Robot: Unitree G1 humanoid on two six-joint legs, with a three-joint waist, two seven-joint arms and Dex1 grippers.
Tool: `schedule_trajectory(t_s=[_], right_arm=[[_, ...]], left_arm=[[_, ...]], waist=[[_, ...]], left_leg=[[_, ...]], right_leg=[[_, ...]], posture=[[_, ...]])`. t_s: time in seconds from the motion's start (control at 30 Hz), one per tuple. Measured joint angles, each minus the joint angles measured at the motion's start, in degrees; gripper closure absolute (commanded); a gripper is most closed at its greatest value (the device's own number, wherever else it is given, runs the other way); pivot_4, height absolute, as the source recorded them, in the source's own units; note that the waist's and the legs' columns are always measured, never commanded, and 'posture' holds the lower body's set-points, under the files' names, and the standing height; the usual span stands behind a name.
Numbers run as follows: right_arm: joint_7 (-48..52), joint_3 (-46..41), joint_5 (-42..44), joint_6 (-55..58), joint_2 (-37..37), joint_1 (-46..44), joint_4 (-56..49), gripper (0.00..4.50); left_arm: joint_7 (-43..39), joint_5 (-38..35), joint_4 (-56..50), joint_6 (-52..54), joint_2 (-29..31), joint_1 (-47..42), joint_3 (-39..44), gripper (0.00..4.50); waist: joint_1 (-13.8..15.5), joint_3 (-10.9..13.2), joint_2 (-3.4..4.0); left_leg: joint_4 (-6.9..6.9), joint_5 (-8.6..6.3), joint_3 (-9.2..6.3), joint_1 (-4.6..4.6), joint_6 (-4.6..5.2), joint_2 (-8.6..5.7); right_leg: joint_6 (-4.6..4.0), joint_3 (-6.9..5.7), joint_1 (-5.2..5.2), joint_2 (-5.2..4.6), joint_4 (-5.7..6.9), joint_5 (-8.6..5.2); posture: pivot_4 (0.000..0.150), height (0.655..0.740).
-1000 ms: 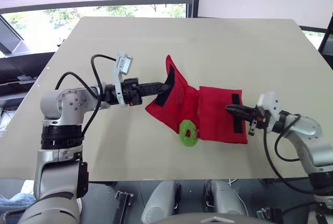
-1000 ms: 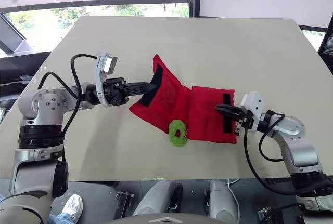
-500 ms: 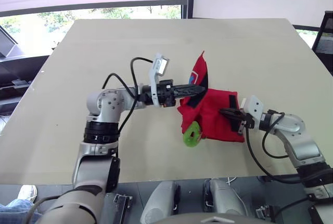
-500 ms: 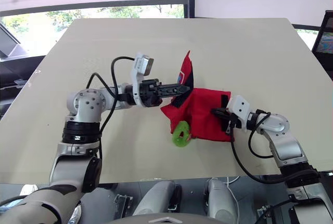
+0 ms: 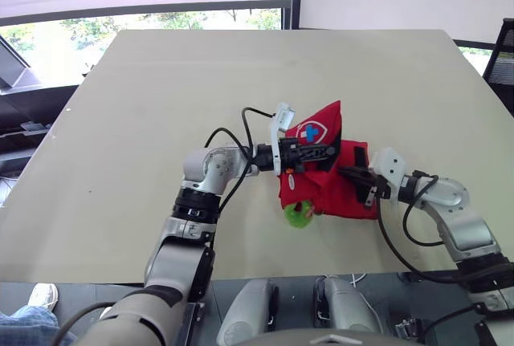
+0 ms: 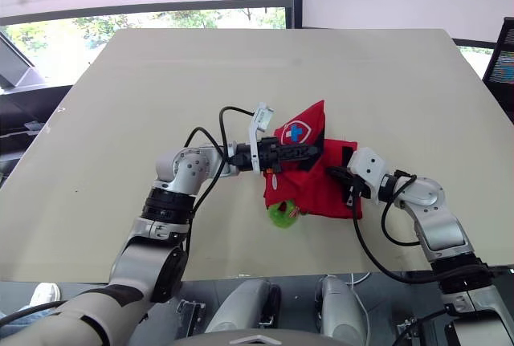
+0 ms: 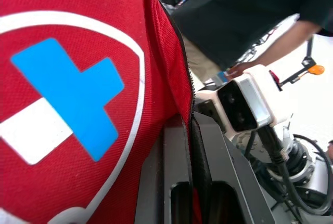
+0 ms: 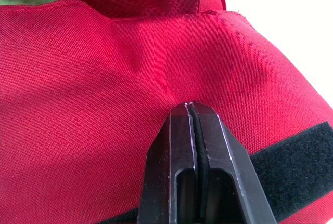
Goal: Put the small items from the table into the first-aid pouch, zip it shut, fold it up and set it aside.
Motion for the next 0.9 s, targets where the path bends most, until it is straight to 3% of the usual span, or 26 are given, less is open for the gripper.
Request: schedule_trajectory(t_s=[0.27,0.47,0.6,0.7,0.9], right_arm=[[-1.14,-0.33,0.04,1.38,-0.17,1.25,-2.18,4.43],[-0.36,-4.19,4.38,10.3,-5.56,6.9,-12.34,4.43],[0.04,-10.35,10.56,19.16,-10.3,12.03,-21.67,4.43],[0.23,-21.31,14.6,24.03,-14.84,19.44,-28.03,4.43],[0.01,-30.84,17.9,27.17,-15.74,25.51,-32.02,4.43]], left_arm=[[0.08,2.44,2.81,-2.03,-3.46,-1.73,-2.08,4.5],[-0.82,5.78,6.4,-5.03,-4.46,-1.88,-3.83,4.5],[-1.56,7.74,8.51,-6.81,-5.36,-2.11,-4.5,4.5],[-2.78,9.04,9.64,-7.97,-6.27,-2.46,-5.46,4.5],[-4.25,10.27,12.0,-8.92,-7.42,-3.51,-5.62,4.5]], waist=[[0.02,0.0,0.0],[0.72,0.0,0.02],[1.43,0.01,0.04],[2.16,0.01,0.1],[2.14,0.0,0.08]], left_leg=[[0.0,0.0,0.0,-0.01,0.0,0.0],[0.01,-0.01,-0.02,-0.15,0.02,-0.04],[0.01,-0.02,-0.03,-0.22,0.04,-0.04],[0.03,-0.06,-0.06,-0.31,0.12,-0.06],[0.04,-0.08,-0.03,-0.29,0.15,-0.06]], right_leg=[[0.0,0.0,0.0,0.0,0.0,0.0],[0.01,-0.02,-0.06,-0.06,-0.04,0.0],[0.01,-0.03,-0.11,-0.07,-0.04,0.0],[0.02,-0.13,-0.11,-0.16,-0.09,-0.01],[0.05,-0.15,-0.09,-0.18,-0.09,-0.01]], posture=[[0.15,0.7395],[0.15,0.7395],[0.15,0.7395],[0.15,0.7395],[0.15,0.7395]])
